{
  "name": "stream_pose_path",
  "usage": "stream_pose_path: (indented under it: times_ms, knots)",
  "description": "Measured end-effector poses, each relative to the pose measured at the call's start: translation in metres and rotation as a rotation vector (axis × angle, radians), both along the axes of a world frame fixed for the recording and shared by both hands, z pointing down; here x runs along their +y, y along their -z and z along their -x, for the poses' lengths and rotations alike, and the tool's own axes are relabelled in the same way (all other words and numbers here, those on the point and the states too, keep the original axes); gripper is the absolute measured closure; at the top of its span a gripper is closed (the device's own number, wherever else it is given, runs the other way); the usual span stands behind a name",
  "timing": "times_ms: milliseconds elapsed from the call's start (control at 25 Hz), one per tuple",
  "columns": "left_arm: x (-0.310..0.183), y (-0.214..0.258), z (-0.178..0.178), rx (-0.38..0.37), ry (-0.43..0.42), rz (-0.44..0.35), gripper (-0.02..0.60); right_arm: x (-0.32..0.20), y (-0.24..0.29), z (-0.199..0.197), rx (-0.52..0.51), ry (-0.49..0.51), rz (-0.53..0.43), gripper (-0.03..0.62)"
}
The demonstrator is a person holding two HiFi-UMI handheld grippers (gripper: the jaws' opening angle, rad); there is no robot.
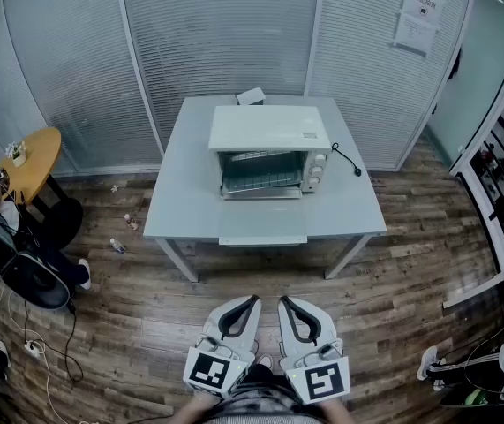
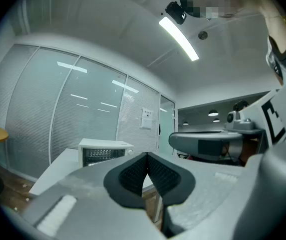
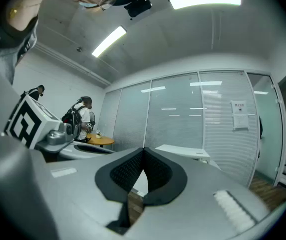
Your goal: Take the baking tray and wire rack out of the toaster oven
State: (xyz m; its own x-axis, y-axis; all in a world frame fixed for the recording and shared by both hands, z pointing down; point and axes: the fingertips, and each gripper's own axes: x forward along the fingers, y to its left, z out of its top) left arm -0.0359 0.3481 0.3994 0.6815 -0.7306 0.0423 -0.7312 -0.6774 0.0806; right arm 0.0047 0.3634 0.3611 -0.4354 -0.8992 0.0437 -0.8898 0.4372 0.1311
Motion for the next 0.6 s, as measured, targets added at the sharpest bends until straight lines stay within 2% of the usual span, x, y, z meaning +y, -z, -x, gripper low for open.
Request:
stream_pose_path:
  times_ms: [160, 320, 600]
  knots:
    - [0.000, 0.008, -0.001, -0.006, 0.003, -0.019, 0.580, 0.000, 0.003, 0.007, -0.043, 0.020, 0.008, 0.595]
    - [-0.003, 0.013, -0.002, 0.001, 0.028, 0.007, 0.580, -0.002, -0.004, 0.009, -0.102, 0.046, 0.030, 0.594]
    - [-0.011, 0.010, -0.010, -0.005, 0.049, 0.000, 0.580, -0.015, -0.009, -0.008, -0.158, 0.038, 0.034, 0.594]
